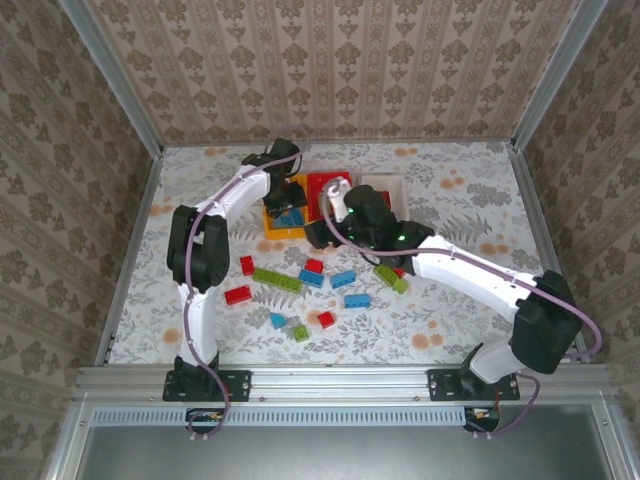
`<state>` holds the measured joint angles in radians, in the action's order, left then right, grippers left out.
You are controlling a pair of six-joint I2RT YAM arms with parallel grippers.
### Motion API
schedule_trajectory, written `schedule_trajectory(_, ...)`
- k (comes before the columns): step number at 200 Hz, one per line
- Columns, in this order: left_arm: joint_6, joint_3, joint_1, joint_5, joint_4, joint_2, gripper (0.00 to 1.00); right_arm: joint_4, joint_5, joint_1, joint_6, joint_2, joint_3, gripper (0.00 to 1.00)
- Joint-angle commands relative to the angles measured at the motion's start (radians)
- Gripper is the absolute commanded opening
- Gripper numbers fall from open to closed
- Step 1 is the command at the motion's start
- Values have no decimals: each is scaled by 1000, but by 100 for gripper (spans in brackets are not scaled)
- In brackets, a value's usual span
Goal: Sort the legos into containers by color
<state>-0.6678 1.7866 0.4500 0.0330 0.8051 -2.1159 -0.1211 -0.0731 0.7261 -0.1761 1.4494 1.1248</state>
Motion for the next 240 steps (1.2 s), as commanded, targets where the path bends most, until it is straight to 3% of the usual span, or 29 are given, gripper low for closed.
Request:
schedule_trajectory(1,13,-14,1,12,26,77,57,-84,-45,-74,-37,-115,-84,86)
schedule_trajectory(43,-4,-64,46,37,-8,209,61,-241,-7,-218,-117,-134,-190,82)
schedule_trajectory(85,19,-276,127,96,-163,437,62,-310,68,-270,-151,40,-171,77)
schedule_trajectory(131,13,-453,216,122,-229,611,62,-351,48,-310,-180,176,-126,74)
schedule_trajectory(192,-29,-516,239,108,-255,663,62,-332,85,-340,-189,241,-105,66)
schedule_trajectory(240,-30,-521,240,119,-269,657,62,-333,73,-340,-207,264,-108,67)
